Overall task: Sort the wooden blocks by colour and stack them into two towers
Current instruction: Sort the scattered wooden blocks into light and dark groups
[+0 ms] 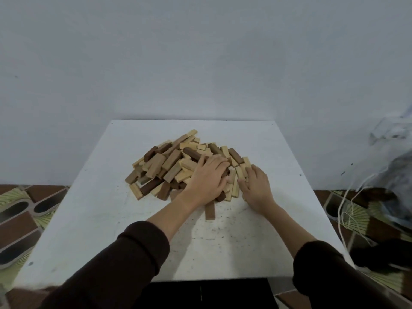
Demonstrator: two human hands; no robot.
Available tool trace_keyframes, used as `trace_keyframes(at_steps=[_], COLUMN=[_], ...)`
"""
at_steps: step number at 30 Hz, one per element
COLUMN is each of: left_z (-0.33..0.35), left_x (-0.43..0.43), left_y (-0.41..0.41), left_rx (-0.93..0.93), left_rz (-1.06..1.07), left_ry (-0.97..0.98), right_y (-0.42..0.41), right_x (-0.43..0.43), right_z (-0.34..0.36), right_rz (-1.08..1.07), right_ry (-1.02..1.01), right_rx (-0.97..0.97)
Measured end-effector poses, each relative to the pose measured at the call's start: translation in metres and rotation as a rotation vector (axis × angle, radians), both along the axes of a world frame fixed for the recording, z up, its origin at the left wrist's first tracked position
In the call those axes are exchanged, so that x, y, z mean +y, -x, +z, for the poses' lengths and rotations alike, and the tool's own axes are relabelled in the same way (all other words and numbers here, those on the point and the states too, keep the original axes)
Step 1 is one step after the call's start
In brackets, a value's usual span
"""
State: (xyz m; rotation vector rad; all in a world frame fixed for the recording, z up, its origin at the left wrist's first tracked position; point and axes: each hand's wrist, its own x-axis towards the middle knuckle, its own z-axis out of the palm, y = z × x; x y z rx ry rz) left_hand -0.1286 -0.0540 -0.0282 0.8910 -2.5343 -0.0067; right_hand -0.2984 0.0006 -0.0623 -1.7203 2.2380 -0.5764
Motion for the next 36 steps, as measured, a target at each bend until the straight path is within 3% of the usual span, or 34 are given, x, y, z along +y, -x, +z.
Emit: trace_keyframes(at_steps=[6, 9, 13, 18, 26, 36], left_z=[0.001, -0.014, -0.027, -0.038, -0.05, -0.05], left_x=[-0.008, -0.007, -0.002, -0.001, -0.017, -0.037], left_y=[-0.063, -0.099, -0.13, -0.146, -0.146, -0.138], left_rx=[0.302, 0.288, 0.176, 0.093, 0.149, 0.148], left_rz=[0.201, 0.375, 0.546, 0.528, 0.465, 0.445], left_ry=[0.016, -0.063, -0.321, -0.426, -0.288, -0.275], right_y=[-0.009, -0.024, -0.044, -0.056, -0.065, -0.068], right_x=[0.015, 0.022, 0.025, 0.023, 0.011, -0.013], right_z=[0.011, 0.011, 0.006, 0.002, -0.003, 0.001], right_rz=[0.047, 0.083, 0.083, 0.086, 0.07, 0.06], right_ry=[0.001, -0.045, -0.081, -0.089, -0.095, -0.124], right_rx=[0.118, 0.233, 0.274, 0.298, 0.343, 0.35])
